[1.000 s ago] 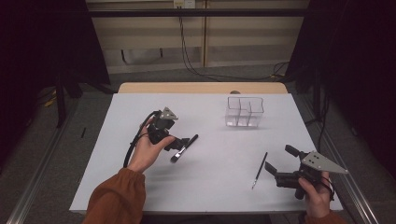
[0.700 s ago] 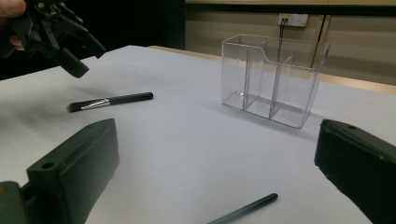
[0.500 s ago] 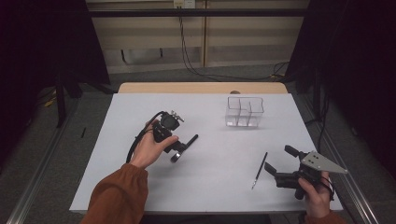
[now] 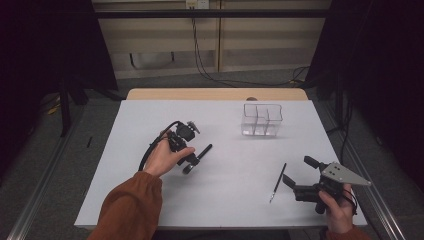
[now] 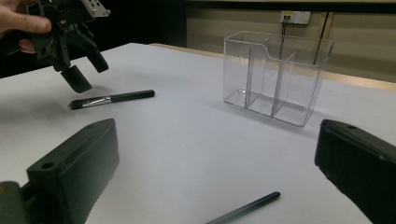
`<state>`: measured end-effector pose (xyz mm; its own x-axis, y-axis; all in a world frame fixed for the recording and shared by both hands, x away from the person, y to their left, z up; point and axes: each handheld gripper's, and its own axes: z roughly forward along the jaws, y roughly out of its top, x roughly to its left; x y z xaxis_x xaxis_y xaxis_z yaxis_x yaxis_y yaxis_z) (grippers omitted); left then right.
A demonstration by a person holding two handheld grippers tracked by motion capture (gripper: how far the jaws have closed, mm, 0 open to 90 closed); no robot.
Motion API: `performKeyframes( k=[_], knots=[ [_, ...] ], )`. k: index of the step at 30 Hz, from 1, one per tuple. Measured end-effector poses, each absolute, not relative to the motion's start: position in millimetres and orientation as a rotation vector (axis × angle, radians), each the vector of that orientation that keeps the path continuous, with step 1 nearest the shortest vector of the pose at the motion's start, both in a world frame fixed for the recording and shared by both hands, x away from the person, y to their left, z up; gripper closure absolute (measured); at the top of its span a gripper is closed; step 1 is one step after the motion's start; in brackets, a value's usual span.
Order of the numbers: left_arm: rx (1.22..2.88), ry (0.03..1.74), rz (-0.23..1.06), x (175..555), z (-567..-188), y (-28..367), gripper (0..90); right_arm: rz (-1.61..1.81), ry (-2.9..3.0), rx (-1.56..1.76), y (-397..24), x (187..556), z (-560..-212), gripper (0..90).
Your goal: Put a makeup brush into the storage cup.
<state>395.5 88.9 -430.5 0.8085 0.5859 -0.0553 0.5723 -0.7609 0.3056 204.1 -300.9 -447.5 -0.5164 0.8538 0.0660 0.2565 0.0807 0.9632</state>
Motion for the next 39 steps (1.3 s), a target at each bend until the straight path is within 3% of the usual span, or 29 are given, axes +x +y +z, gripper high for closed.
performKeyframes(
  k=[11,22,31,39],
  knots=[
    [2.742,0.898,-0.045,403,-441,83,8.8,1.459,1.835,1.097,-300,204,-448,0.0],
    [2.841,0.898,-0.017,401,-454,66,17.0,1.452,1.841,1.099,-300,205,-448,0.0],
    [2.88,0.959,0.006,400,-455,58,15.4,1.453,1.84,1.099,-300,205,-448,0.0],
    [2.891,1.021,-0.013,400,-451,49,32.4,1.45,1.841,1.105,-300,205,-448,0.0]
  ],
)
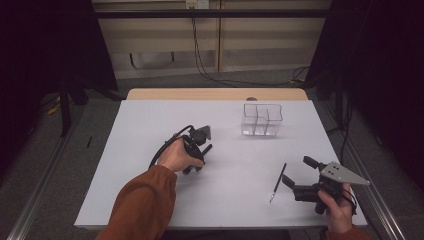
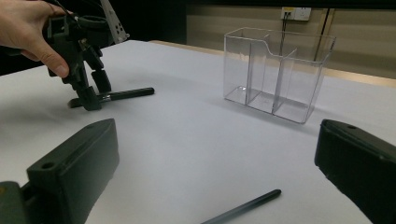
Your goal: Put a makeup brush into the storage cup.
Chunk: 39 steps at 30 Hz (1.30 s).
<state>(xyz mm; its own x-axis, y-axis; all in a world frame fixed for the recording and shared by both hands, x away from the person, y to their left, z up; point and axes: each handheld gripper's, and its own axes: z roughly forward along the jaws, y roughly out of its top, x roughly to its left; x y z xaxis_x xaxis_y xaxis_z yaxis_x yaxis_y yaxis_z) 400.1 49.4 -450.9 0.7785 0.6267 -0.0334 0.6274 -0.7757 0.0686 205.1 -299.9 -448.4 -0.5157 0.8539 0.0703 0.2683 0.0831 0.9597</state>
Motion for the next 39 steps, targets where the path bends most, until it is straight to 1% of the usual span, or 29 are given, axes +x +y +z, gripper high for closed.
performKeyframes(
  k=[5,9,18,23,27,35,39],
  knots=[
    [2.876,1.022,-0.009,401.8,-449.3,48.3,44.5,1.452,1.845,1.106,-299.5,205.5,-448.6,0.0],
    [2.875,1.013,-0.009,400.3,-448.9,48.4,47.2,1.456,1.84,1.11,-299.7,205.4,-448.5,0.0],
    [2.879,1.026,-0.022,400.3,-447.2,47.3,60.7,1.459,1.841,1.11,-299.6,205.5,-448.6,0.0],
    [2.879,1.014,-0.026,401.1,-446.5,48.8,75.2,1.459,1.837,1.115,-300.0,205.7,-448.6,0.0],
    [2.868,0.999,-0.029,400.9,-446.9,49.9,75.6,1.458,1.843,1.111,-299.9,205.9,-448.7,0.0],
    [2.856,0.971,-0.082,405.0,-445.3,55.7,75.9,1.458,1.842,1.115,-300.3,206.0,-448.8,0.0],
    [2.83,0.989,-0.09,405.1,-445.6,56.7,75.9,1.459,1.843,1.116,-300.5,206.3,-449.0,0.0]
  ],
)
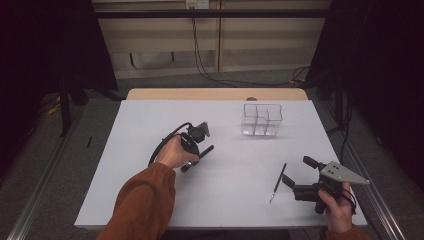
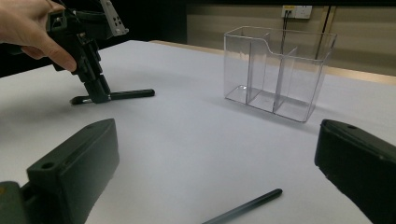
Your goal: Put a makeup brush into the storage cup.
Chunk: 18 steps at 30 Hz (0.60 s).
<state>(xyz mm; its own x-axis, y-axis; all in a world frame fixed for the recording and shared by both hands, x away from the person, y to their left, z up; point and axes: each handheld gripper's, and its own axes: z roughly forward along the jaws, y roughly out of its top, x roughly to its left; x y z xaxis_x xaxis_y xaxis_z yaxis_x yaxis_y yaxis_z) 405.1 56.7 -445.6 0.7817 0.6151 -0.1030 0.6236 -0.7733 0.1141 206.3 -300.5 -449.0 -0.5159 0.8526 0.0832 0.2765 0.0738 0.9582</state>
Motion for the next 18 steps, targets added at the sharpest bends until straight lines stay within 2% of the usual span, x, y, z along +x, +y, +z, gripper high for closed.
performKeyframes(
  k=[12,18],
  knots=[
    [2.796,0.998,-0.089,405,-442,63,76.0,1.458,1.843,1.115,-301,206,-449,0.0],
    [2.778,0.945,-0.092,401,-439,67,76.0,1.458,1.843,1.115,-301,206,-449,0.0]
  ],
)
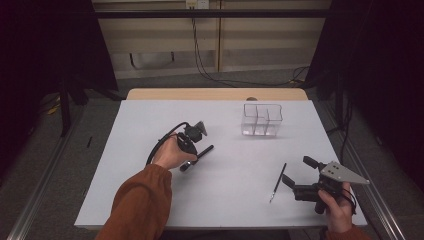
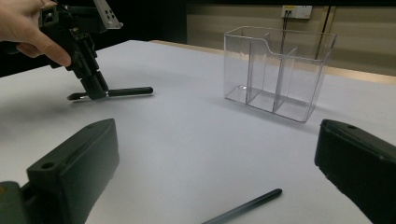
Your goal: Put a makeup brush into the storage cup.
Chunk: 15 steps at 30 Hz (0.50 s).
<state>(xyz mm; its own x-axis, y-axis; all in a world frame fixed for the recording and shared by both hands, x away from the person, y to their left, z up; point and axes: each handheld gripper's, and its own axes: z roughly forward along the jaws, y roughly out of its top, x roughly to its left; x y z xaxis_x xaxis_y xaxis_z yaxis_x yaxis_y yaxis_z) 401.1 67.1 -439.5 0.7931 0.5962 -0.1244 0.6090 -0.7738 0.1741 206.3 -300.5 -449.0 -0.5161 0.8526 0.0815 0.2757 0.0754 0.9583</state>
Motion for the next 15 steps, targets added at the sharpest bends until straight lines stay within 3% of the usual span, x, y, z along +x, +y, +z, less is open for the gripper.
performKeyframes(
  k=[15],
  knots=[
    [2.671,0.88,-0.034,391,-428,81,76.0,1.457,1.842,1.116,-300,206,-449,0.0]
  ],
)
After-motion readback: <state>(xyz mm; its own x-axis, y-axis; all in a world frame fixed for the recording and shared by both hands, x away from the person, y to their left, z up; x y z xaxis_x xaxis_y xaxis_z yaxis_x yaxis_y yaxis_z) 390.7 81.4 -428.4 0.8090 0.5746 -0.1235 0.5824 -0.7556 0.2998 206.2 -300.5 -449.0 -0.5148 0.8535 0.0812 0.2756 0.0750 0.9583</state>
